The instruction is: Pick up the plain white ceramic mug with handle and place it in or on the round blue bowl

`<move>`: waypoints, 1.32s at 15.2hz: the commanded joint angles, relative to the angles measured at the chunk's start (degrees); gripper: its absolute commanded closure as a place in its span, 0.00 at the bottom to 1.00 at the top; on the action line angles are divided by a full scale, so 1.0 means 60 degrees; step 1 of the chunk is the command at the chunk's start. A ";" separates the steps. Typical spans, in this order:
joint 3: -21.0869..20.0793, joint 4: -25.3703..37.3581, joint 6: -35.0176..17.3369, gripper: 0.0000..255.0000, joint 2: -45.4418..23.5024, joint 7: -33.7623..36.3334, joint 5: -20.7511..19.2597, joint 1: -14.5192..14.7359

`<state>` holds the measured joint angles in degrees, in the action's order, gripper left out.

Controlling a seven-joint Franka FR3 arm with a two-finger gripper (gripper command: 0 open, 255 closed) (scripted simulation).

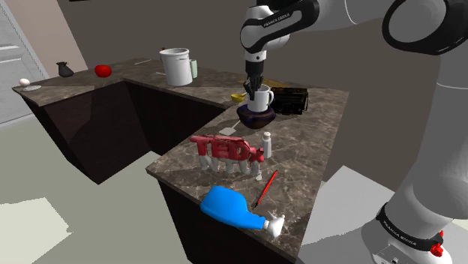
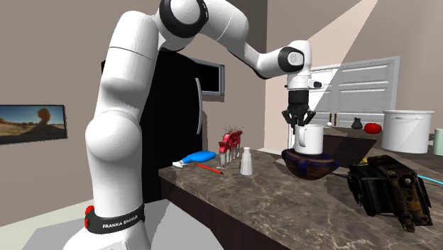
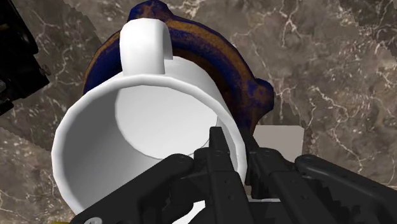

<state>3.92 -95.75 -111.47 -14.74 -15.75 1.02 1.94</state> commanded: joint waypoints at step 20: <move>0.0007 0.0960 0.1124 0.00 0.0174 0.0012 -0.0016 -0.0003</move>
<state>3.96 -90.08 -104.80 -13.67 -15.66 0.92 1.93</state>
